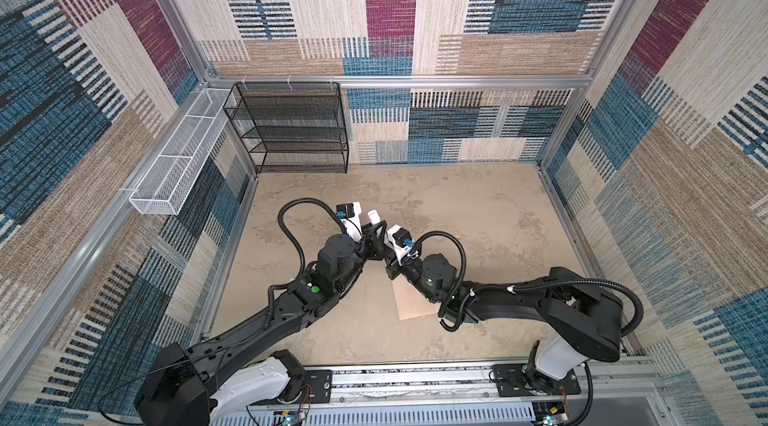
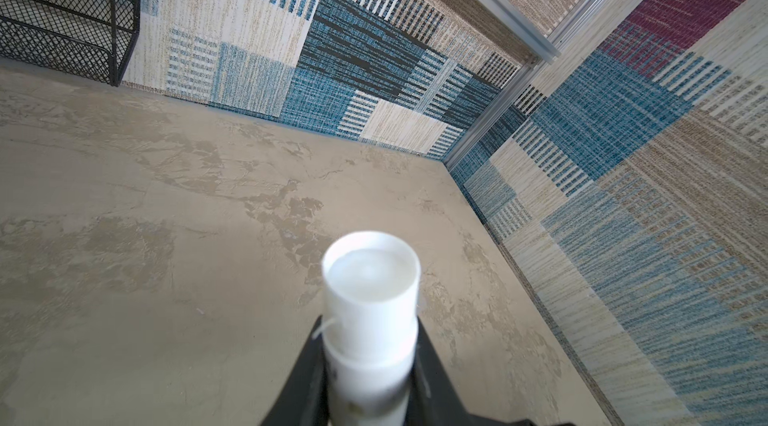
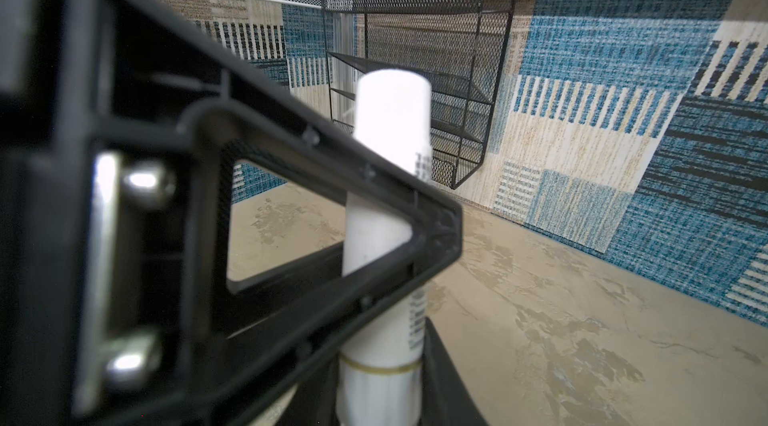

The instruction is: Place the letter into the envelope and seal it

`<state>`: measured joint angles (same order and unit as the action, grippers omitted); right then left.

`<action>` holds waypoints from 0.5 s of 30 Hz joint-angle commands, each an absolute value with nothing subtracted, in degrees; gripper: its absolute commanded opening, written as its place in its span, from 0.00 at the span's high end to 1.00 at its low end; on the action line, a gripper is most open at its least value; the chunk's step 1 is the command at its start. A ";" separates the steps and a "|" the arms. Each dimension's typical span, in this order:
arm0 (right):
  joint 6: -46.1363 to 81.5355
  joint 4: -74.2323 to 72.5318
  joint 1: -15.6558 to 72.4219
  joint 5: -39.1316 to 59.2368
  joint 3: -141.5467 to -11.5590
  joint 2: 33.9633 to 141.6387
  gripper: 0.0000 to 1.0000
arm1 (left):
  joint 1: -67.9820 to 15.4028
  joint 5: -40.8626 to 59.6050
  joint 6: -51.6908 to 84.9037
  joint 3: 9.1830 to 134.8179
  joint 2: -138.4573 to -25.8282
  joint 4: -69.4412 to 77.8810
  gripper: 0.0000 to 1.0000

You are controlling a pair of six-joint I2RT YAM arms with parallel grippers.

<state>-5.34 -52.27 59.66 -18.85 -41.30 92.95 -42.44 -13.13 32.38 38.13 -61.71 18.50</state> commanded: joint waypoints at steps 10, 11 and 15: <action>-1.75 -44.03 59.19 -0.47 -41.57 84.98 0.97 | -41.52 -2.13 28.30 38.28 -59.59 24.49 1.00; -1.14 -43.02 58.84 1.87 -41.45 83.89 0.98 | -40.91 0.94 28.27 38.15 -59.21 25.58 1.00; 2.41 -39.84 56.31 15.70 -40.38 78.43 1.00 | -37.08 16.34 30.72 37.77 -58.31 29.10 1.00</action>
<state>-0.23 -40.82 56.73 -5.93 -40.69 81.01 -38.57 3.20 30.46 37.93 -58.39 23.24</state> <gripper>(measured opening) 0.275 0.268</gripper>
